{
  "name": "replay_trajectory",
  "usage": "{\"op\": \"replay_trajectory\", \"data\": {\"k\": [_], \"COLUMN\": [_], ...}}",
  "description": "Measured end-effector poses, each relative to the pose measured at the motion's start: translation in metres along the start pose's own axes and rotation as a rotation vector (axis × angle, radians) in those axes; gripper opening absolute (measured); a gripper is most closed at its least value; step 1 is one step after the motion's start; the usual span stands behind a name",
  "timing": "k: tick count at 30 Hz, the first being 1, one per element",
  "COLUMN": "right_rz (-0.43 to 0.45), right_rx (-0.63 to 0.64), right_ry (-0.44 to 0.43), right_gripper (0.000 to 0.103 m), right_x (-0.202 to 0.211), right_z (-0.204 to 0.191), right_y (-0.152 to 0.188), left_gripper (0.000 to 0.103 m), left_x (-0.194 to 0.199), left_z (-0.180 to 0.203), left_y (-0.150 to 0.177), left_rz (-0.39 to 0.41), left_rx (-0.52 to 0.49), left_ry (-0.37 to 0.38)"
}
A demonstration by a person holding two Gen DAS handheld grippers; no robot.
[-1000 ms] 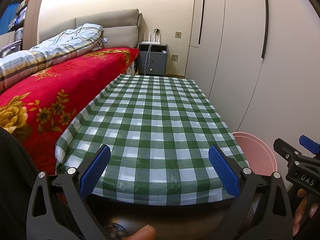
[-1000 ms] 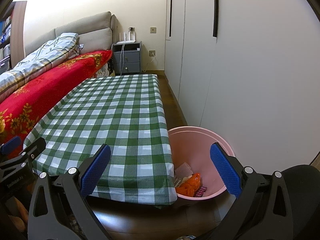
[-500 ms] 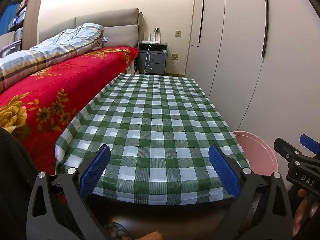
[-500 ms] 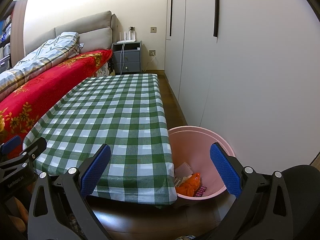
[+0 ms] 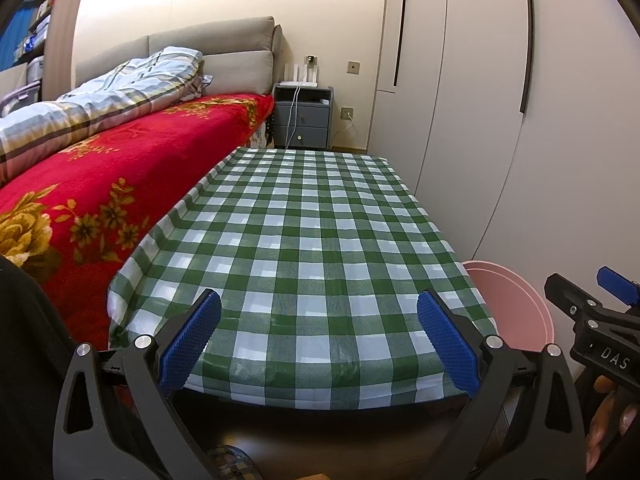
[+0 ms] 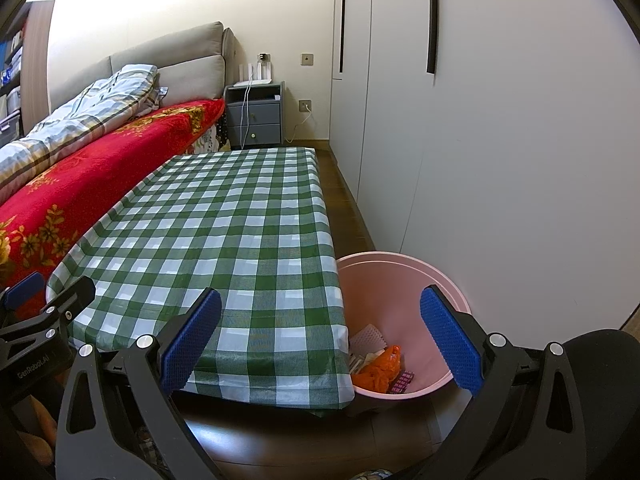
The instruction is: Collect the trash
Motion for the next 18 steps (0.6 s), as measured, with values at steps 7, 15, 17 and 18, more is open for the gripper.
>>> {"op": "replay_trajectory", "data": {"k": [7,15,17,18], "right_rz": [-0.001,-0.001,-0.001,-0.001], "right_rx": [0.0,-0.001,0.0,0.0], "right_ry": [-0.001,-0.001,-0.001,-0.001], "right_gripper": [0.098,0.098,0.098,0.098], "right_x": [0.0,-0.0001,-0.0001,-0.0001], "right_z": [-0.0011,-0.0006,-0.0001,0.0], "right_y": [0.0,-0.0001,0.0,-0.0001], "left_gripper": [0.095,0.095,0.095,0.095], "left_x": [-0.0034,-0.0037,-0.0037,-0.0036], "left_z": [-0.0047,-0.004,-0.0041,-0.0041], "left_y": [0.0,0.0012,0.0014,0.0016], "left_rz": [-0.015,-0.02,-0.021,-0.021], "left_rx": [0.02,0.024,0.024,0.024], "left_ry": [-0.013,-0.009,-0.008,-0.008]}}
Point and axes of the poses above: each gripper's, at about its wrist camera, not at the fingertips, and x roughly against the way its jaws point, z to its right, y to its underside, the point moved 10 cm from there along -x, roughly the way its jaws point, and after that the axes turned 9 degrees about x, right-handed, at the moved point
